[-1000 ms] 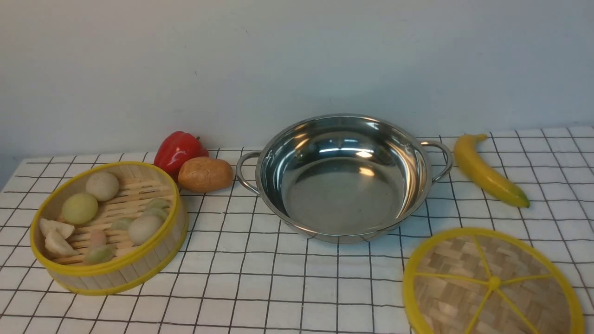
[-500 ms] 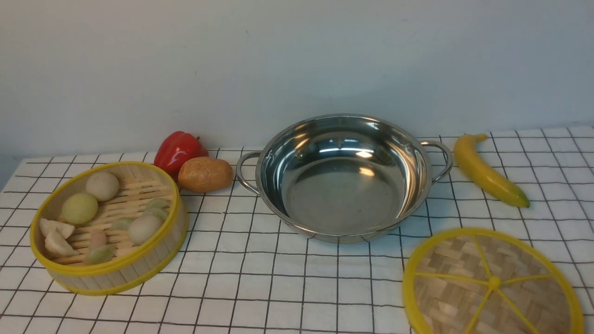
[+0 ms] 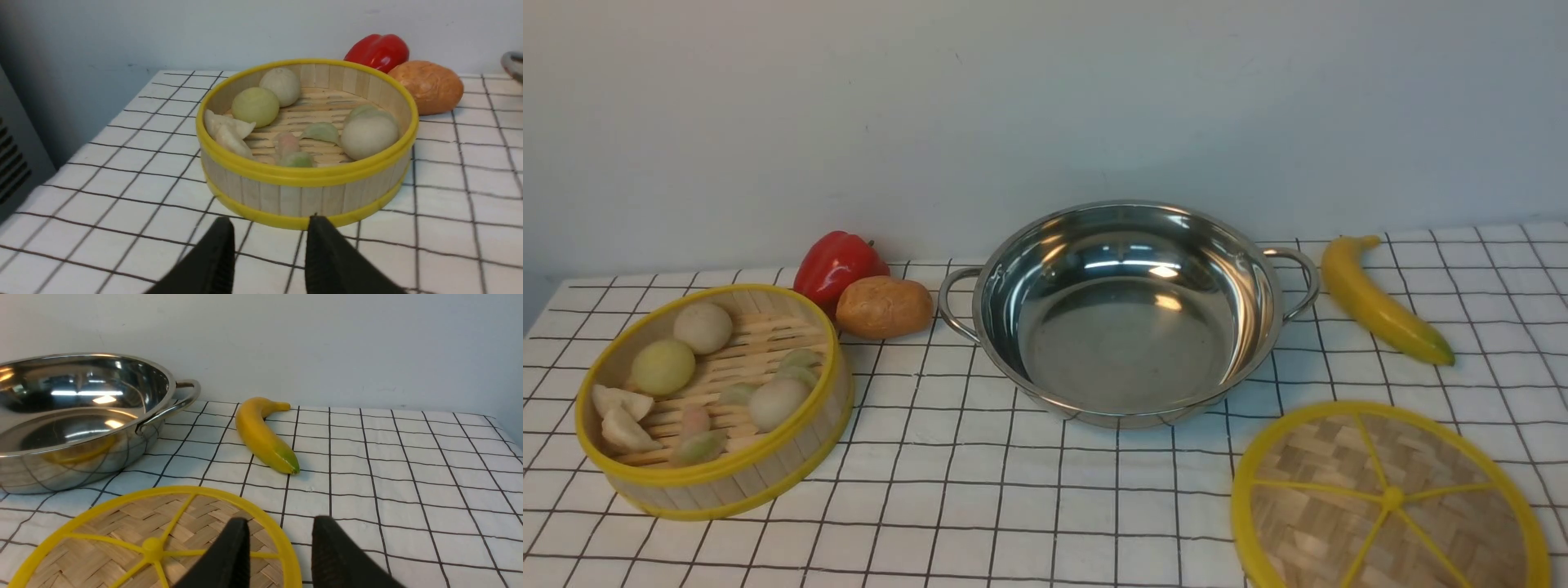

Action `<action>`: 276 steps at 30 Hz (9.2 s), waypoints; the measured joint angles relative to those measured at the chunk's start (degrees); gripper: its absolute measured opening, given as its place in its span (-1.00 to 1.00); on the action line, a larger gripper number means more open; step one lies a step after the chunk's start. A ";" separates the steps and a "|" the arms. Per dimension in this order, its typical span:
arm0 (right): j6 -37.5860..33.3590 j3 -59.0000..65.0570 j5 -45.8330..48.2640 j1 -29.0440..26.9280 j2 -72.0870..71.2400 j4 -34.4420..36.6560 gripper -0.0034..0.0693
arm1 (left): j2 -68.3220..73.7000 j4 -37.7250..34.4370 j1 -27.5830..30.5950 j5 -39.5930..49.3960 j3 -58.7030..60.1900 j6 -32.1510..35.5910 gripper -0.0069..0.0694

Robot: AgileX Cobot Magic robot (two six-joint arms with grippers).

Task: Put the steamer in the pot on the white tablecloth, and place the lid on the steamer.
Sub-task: 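Grasp the rim of the steamer basket holding the buns with the left gripper, then place the bamboo steamer basket with dumplings into the steel pot with the left gripper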

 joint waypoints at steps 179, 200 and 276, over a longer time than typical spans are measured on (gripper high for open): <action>12.87 0.00 6.44 0.00 0.00 40.18 -0.24 | 108.31 -47.72 26.31 4.91 -59.54 43.55 -0.69; 12.87 0.00 6.44 0.00 0.00 40.18 -0.24 | 103.32 -30.50 25.46 30.70 -77.35 36.79 -0.69; 11.45 0.00 6.66 0.00 0.00 40.55 -0.24 | 136.04 -21.92 -22.84 25.22 -119.83 15.98 0.33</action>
